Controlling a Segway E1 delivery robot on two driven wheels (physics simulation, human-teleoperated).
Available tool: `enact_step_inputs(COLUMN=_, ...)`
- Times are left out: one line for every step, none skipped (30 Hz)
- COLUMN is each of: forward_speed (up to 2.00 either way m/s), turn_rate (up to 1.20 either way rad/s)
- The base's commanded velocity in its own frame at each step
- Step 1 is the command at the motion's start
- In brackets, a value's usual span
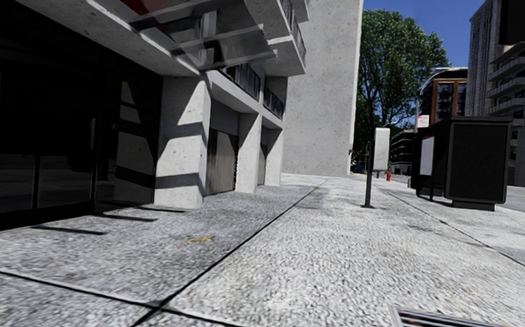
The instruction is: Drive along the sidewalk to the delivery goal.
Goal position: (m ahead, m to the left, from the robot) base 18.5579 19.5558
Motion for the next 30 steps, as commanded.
enact_step_inputs(forward_speed=2.00, turn_rate=-0.18)
enact_step_inputs(forward_speed=2.00, turn_rate=-0.28)
enact_step_inputs(forward_speed=2.00, turn_rate=-0.31)
enact_step_inputs(forward_speed=2.00, turn_rate=-0.33)
enact_step_inputs(forward_speed=2.00, turn_rate=-0.33)
enact_step_inputs(forward_speed=2.00, turn_rate=-0.38)
enact_step_inputs(forward_speed=2.00, turn_rate=-0.41)
enact_step_inputs(forward_speed=2.00, turn_rate=-0.44)
enact_step_inputs(forward_speed=2.00, turn_rate=-0.44)
enact_step_inputs(forward_speed=2.00, turn_rate=-0.44)
enact_step_inputs(forward_speed=2.00, turn_rate=-0.45)
enact_step_inputs(forward_speed=2.00, turn_rate=-0.45)
enact_step_inputs(forward_speed=2.00, turn_rate=-0.45)
enact_step_inputs(forward_speed=2.00, turn_rate=-0.45)
enact_step_inputs(forward_speed=2.00, turn_rate=-0.45)
enact_step_inputs(forward_speed=2.00, turn_rate=-0.45)
enact_step_inputs(forward_speed=2.00, turn_rate=-0.45)
enact_step_inputs(forward_speed=2.00, turn_rate=-0.45)
enact_step_inputs(forward_speed=2.00, turn_rate=-0.45)
enact_step_inputs(forward_speed=2.00, turn_rate=-0.45)
enact_step_inputs(forward_speed=2.00, turn_rate=-0.45)
enact_step_inputs(forward_speed=2.00, turn_rate=-0.45)
enact_step_inputs(forward_speed=2.00, turn_rate=0.00)
enact_step_inputs(forward_speed=2.00, turn_rate=0.00)
enact_step_inputs(forward_speed=2.00, turn_rate=0.00)
enact_step_inputs(forward_speed=2.00, turn_rate=0.00)
enact_step_inputs(forward_speed=2.00, turn_rate=0.00)
enact_step_inputs(forward_speed=2.00, turn_rate=0.00)
enact_step_inputs(forward_speed=2.00, turn_rate=0.00)
enact_step_inputs(forward_speed=2.00, turn_rate=0.00)
